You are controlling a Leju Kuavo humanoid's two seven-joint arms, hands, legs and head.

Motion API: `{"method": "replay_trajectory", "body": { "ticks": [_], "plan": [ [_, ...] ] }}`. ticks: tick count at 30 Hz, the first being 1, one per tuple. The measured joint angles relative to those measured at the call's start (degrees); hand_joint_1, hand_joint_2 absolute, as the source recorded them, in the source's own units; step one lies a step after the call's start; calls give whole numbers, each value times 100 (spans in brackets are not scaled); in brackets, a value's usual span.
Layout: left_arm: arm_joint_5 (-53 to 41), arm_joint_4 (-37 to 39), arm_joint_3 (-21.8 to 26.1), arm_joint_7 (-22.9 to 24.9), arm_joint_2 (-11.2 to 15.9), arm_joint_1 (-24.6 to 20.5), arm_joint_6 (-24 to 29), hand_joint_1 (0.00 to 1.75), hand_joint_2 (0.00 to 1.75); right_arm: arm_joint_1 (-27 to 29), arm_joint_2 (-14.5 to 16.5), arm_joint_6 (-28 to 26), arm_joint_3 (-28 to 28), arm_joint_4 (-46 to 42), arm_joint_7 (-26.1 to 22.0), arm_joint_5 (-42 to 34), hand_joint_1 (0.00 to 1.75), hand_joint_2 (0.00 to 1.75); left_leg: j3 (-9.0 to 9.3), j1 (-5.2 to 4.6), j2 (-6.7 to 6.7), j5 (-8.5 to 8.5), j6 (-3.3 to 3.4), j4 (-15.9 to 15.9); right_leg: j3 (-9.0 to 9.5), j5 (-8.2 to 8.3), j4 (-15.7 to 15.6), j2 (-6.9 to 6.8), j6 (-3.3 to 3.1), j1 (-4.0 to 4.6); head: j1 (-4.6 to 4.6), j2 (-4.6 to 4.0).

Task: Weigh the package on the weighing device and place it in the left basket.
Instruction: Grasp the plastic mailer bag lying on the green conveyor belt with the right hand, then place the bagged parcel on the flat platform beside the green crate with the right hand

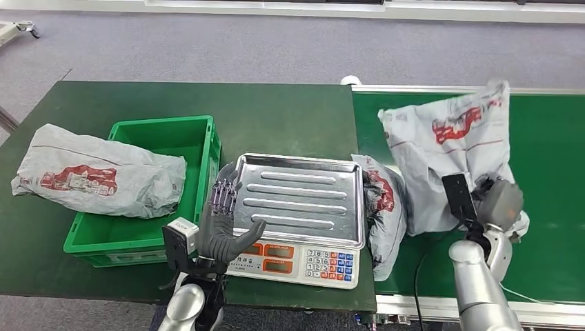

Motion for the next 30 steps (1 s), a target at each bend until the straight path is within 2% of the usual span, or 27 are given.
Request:
{"method": "replay_trajectory", "body": {
  "ticks": [4, 8, 12, 17, 25, 26, 29, 30],
  "plan": [
    [-40, 29, 31, -30, -7, 0, 43, 0, 175, 124, 87, -115, 558, -1038, 164, 179, 175, 175, 0, 0, 3, 0, 0, 0, -4, 0, 0, 3, 0, 0, -1, 0],
    [-46, 22, 65, -31, -7, 8, 54, 0, 175, 304, 145, 44, 957, -1762, 68, -307, 175, 175, -3, 0, -8, 1, 1, 0, -3, -1, 0, -6, 1, 3, 0, 0],
    [-48, -10, 81, -31, -7, 14, 55, 0, 175, 494, 178, 479, 1230, -2280, -13, -737, 175, 175, -8, -1, -9, 1, 1, 0, -3, -1, 0, -7, 2, 3, 0, 0],
    [-72, -23, 81, -29, -7, 13, 56, 0, 175, 546, 318, 1086, 1685, -2419, -23, -984, 175, 175, -7, -4, -8, 1, 1, 0, -5, -1, 0, -7, 2, 3, -1, 0],
    [-98, -82, 81, 6, -7, 12, 56, 0, 175, 605, 810, 1617, 2802, -2026, -139, -1519, 175, 175, -9, 3, -9, 5, -3, -2, -10, -2, 2, -6, 1, 9, -1, 0],
    [-99, -93, 81, 14, -7, 13, 56, 0, 175, 626, 856, 1636, 2942, -1961, -157, -1609, 163, 175, -10, 3, -10, 5, -3, -2, -10, -2, 2, -7, 1, 10, -1, 0],
    [-115, -124, 81, 41, -6, 14, 84, 0, 175, 691, 957, 1711, 3278, -1823, -177, -1859, 32, 175, -14, 2, -10, 5, -3, -2, -12, -2, 2, -7, 1, 9, -1, 0],
    [-136, -132, 81, 52, -6, 14, 112, 0, 175, 715, 985, 1726, 3367, -1796, -179, -1932, 0, 175, -14, 2, -10, 5, -3, -2, -12, -2, 2, -7, 1, 8, -1, 0]
  ]
}}
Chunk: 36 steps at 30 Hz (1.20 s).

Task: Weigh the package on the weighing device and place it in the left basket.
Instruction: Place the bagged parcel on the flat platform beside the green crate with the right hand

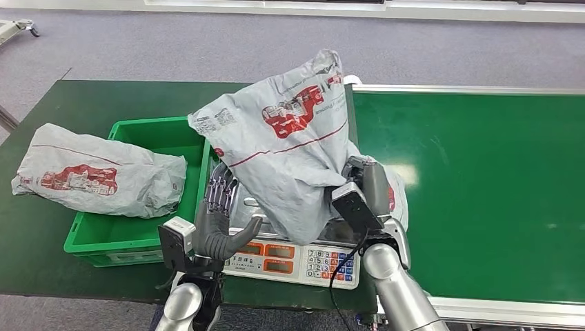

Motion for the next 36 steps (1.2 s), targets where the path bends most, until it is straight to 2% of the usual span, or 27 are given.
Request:
{"method": "replay_trajectory", "body": {
  "ticks": [6, 9, 12, 15, 20, 25, 28, 31, 36],
  "plan": [
    [-569, -124, 2, 114, 4, 8, 493, 0, 175, 216, 103, 64, 254, 19, 10, -373, 0, 175, -1, -5, -1, 0, 1, 1, 0, 0, 0, -1, 1, -3, 1, 0],
    [-1013, -280, 2, 252, 14, 25, 794, 0, 175, 397, 104, 300, 263, -103, 32, -778, 0, 175, -1, -5, -1, -1, 1, 1, -2, 0, -1, -1, 1, -3, 0, 0],
    [-1614, -446, 2, 430, 27, 44, 1163, 0, 175, 652, 95, 781, 189, -323, 55, -1449, 0, 175, -1, -5, -1, -1, 1, 1, -5, 0, -1, -1, 1, -3, -1, 0],
    [-2316, -549, 2, 628, 57, 34, 1512, 0, 175, 936, 58, 1487, -13, -527, 26, -2304, 0, 175, -2, -5, -1, -1, 1, 1, -6, -1, -1, -1, 1, -3, -1, 0],
    [-3291, -478, -23, 974, 127, -181, 1704, 0, 175, 1241, -11, 2567, -430, -563, -181, -3178, 0, 175, -2, -6, 1, -1, 1, 1, -6, 0, -1, -1, 2, -4, 1, 0],
    [-3394, -38, -86, 1380, 175, -526, 1048, 0, 175, 1270, 3, 3188, -771, -371, -273, -3365, 0, 175, -1, -8, 1, 2, 3, 2, -4, 5, -2, 0, 7, -6, 1, 0],
    [-4113, 357, -235, 1372, 251, -735, 1044, 0, 175, 1267, 27, 3456, -928, -258, -294, -3386, 0, 175, -1, -8, 1, 4, 3, 2, -4, 6, -2, 1, 8, -6, -1, 0],
    [-4814, 854, -526, 1246, 394, -1002, 652, 0, 175, 1255, 49, 3806, -1027, -209, -262, -3441, 0, 175, -1, -8, 0, 4, 3, 2, -4, 6, -1, 2, 8, -6, 0, 0],
    [-5023, 2121, -932, 633, 681, -1647, -627, 0, 175, 1213, 60, 4358, -1134, -181, -416, -3663, 0, 175, -1, -8, 2, 6, 3, 2, -4, 6, -1, 2, 8, -6, -1, 0]
  ]
}}
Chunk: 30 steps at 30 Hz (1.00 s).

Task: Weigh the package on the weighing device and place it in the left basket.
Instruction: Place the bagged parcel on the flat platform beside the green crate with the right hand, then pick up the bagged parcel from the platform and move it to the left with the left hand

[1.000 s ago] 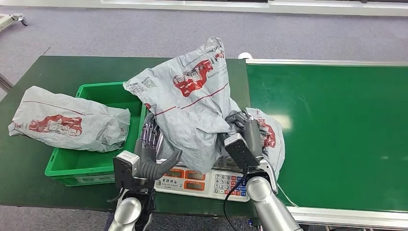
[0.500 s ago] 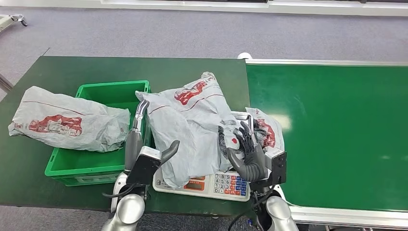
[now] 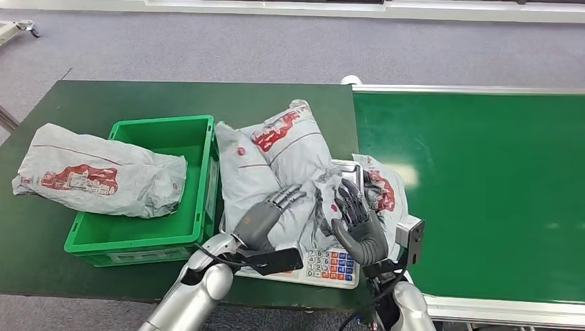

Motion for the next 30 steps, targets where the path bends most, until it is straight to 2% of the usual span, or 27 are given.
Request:
{"method": "replay_trajectory", "body": {
  "ticks": [4, 7, 11, 18, 23, 30],
  "plan": [
    [-31, 1197, -289, -414, 260, -817, -628, 175, 175, -17, 0, 204, -77, -93, -84, -233, 0, 175, 10, 0, -6, 6, 4, -1, 19, 1, 0, -7, 0, 0, 1, 0],
    [28, 1852, -460, -619, 407, -1305, -1013, 175, 175, -11, 0, 260, -123, -231, -50, -314, 0, 175, 24, 0, -7, 6, 5, -2, 43, 0, 0, -12, 1, 0, 0, 0],
    [119, 2365, -595, -751, 511, -1767, -1282, 175, 175, 22, 0, 273, -155, -455, -34, -344, 0, 175, 28, -3, -4, -27, 17, -7, 90, -19, -3, -10, 14, 1, 1, 0],
    [319, 2532, -634, -857, 663, -2133, -1107, 175, 175, 150, 0, 263, -202, -852, -4, -411, 0, 175, 67, -3, 1, 2, 13, -9, 104, 1, -4, -4, 9, 2, 1, 0],
    [634, 1774, -674, -604, 848, -2130, -1116, 175, 175, 305, 5, 301, -344, -972, 31, -484, 0, 175, 45, -2, -5, 68, 0, -5, 51, 60, 0, -8, 3, 1, 2, 0],
    [1054, 24, -822, -229, 1420, -1929, -1289, 175, 175, 488, 74, 446, -605, -1005, 43, -511, 0, 175, -30, -2, -3, 79, -7, -2, -29, 76, 2, -3, 5, -1, 1, 0]
  ]
}}
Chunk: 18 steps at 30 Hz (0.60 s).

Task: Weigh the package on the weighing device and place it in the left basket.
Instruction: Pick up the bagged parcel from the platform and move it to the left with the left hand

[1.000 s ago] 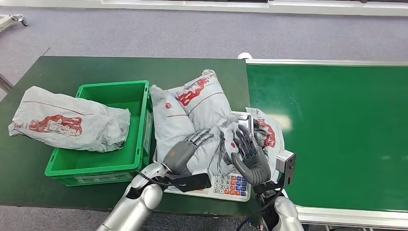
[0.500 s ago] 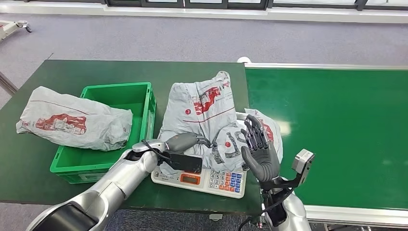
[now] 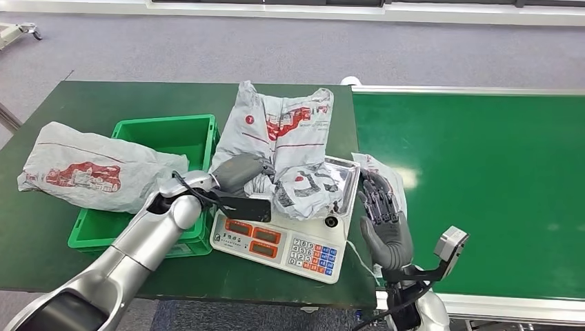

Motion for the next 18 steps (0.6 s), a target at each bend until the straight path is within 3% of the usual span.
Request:
{"method": "replay_trajectory", "body": {
  "ticks": [5, 9, 18],
  "plan": [
    [117, -1108, -81, 122, 420, 250, 62, 175, 175, 61, 38, 12, -154, -65, 40, -97, 0, 175, -32, 0, 0, -1, 0, 0, -32, -3, 0, 0, 0, -1, 0, 0],
    [-227, -1709, -118, 317, 746, 433, 459, 175, 175, 123, 64, 17, -242, -134, 91, -132, 0, 175, -48, 0, 0, -2, 2, 0, -47, -4, 0, 0, 1, -1, -1, 0],
    [-247, -1936, -3, 33, 1234, 958, 642, 175, 175, 145, 68, 13, -271, -159, 112, -128, 0, 175, -49, 0, 4, -1, 1, -1, -51, -3, 0, 2, 0, -1, 1, 0]
  ]
}}
